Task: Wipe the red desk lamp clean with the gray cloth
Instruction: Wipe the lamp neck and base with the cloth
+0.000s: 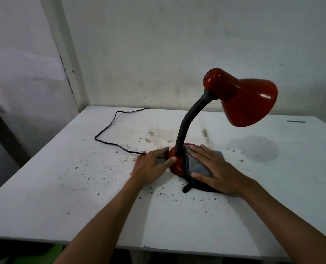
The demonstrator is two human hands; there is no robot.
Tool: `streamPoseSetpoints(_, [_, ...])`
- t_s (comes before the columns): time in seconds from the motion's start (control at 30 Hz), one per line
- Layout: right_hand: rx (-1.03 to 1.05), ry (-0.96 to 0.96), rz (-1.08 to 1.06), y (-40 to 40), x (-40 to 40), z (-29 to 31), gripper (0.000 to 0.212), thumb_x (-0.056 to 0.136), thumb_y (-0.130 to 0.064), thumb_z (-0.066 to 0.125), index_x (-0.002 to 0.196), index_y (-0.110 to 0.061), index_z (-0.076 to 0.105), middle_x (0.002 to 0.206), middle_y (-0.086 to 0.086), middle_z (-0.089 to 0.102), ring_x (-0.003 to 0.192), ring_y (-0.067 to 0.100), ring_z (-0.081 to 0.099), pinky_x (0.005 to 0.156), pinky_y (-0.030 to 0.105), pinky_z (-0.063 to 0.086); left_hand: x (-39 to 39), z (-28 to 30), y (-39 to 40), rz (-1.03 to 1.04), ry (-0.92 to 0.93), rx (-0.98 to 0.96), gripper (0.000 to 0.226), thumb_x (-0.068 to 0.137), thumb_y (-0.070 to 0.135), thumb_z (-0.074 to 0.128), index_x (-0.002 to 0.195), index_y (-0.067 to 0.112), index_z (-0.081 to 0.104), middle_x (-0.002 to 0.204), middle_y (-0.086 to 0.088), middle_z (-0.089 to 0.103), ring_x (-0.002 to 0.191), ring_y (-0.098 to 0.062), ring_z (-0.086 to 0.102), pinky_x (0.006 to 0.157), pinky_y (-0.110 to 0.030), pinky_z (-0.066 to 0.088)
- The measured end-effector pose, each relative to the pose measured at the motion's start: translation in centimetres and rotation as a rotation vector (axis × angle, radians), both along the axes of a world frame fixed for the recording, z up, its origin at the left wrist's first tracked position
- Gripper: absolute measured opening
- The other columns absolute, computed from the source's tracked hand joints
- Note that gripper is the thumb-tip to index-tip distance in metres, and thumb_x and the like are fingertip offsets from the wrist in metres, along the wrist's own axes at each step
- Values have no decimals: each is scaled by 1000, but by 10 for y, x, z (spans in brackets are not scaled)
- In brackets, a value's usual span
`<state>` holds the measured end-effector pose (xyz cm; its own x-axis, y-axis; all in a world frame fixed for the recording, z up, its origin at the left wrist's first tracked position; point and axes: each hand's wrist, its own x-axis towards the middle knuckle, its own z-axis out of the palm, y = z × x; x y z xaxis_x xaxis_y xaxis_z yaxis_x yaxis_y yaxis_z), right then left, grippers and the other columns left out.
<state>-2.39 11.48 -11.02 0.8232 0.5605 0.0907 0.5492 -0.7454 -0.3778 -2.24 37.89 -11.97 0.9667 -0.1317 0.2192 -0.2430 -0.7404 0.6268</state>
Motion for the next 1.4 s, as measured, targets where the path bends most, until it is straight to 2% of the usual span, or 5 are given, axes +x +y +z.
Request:
streamPoseSetpoints(0.23, [8,12,-55,3,-4,0,82,94,-73,47,162,-46,10,167,-34,-1,152,-11,-13,124,35,11,14,-9,2,39,41,70,61,86,73,26,140,52,47,119,18,67,119,-9,58,107,-53,34])
streamPoseSetpoints(0.4, [-57,61,-114,21,19,12,85,90,-80,34,162,-43,11,170,-25,4,157,1,-4,129,45,14,9,-7,1,43,18,99,57,90,68,26,140,51,46,118,19,66,120,-8,56,107,-52,32])
streamPoseSetpoints(1.03, [-61,-86,105,6,-31,-3,82,94,-75,48,161,-47,8,168,-31,-3,156,-1,-14,129,39,-1,5,-4,1,49,21,138,46,100,55,34,144,46,44,143,4,57,140,-15,42,115,-48,21])
streamPoseSetpoints(1.27, [-118,-166,106,26,-25,-2,82,95,-77,44,162,-46,7,170,-26,3,156,-2,-12,130,35,-6,7,-6,1,42,11,133,54,96,62,24,142,46,47,122,12,65,117,-15,58,111,-54,29])
streamPoseSetpoints(1.4, [-103,-135,119,11,-26,-1,81,95,-76,45,161,-49,7,169,-29,2,156,-3,-10,130,37,0,8,-7,2,41,22,148,55,96,62,26,144,44,45,141,9,58,134,-16,48,114,-54,24])
